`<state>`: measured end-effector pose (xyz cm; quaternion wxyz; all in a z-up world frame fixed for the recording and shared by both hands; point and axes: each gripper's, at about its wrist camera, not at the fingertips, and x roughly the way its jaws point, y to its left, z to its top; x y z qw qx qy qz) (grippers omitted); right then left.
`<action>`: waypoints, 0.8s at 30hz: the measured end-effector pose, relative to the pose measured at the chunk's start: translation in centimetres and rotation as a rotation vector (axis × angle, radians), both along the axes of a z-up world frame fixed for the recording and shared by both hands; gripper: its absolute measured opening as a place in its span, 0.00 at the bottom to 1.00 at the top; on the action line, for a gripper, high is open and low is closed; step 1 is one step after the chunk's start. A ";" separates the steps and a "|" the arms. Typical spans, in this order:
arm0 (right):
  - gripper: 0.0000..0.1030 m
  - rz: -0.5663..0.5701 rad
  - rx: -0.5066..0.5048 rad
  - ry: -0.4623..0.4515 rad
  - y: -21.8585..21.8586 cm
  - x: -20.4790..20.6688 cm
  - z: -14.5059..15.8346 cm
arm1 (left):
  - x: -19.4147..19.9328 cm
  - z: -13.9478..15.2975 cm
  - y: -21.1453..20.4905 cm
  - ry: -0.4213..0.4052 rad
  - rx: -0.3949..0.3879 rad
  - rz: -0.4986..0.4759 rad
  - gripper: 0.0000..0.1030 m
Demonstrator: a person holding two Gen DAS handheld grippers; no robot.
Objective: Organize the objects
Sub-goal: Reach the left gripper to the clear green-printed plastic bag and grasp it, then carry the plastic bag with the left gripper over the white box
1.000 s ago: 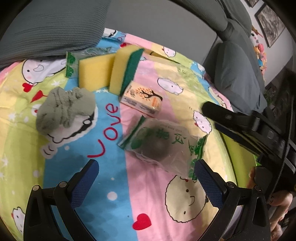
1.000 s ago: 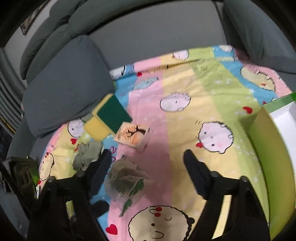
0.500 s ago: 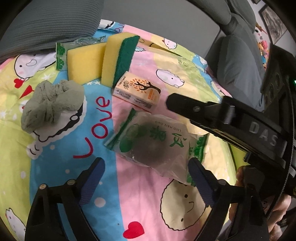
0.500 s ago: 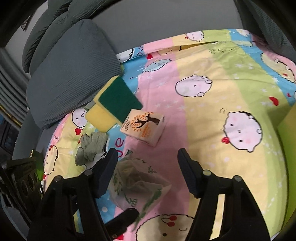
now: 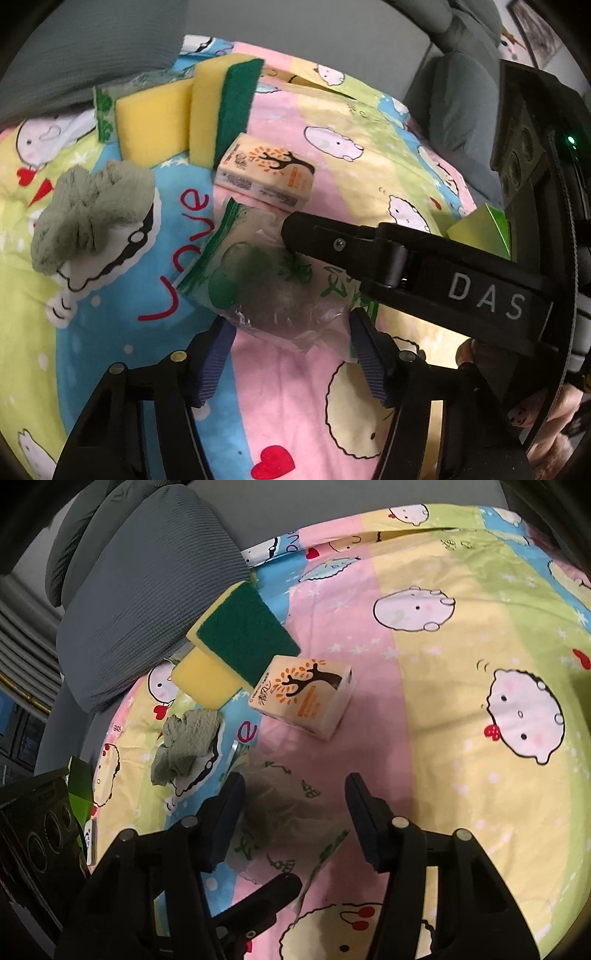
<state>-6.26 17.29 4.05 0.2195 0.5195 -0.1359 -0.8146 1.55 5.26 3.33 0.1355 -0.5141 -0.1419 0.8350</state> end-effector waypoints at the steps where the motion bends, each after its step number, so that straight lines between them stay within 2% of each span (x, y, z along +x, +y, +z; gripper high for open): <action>1: 0.53 -0.002 -0.004 -0.002 0.0 0.0 0.0 | 0.1 0.1 0.1 0.006 -0.005 -0.004 0.61; 7: 0.48 0.001 -0.029 0.011 0.3 1.0 0.7 | 0.6 1.2 -0.1 0.043 0.022 0.001 0.60; 16: 0.48 -0.033 -0.078 0.183 2.4 4.5 5.6 | 3.7 6.4 1.9 0.255 -0.023 -0.046 0.60; 24: 0.48 -0.126 -0.137 0.337 6.9 7.5 9.6 | 4.8 10.5 6.5 0.423 -0.060 -0.134 0.60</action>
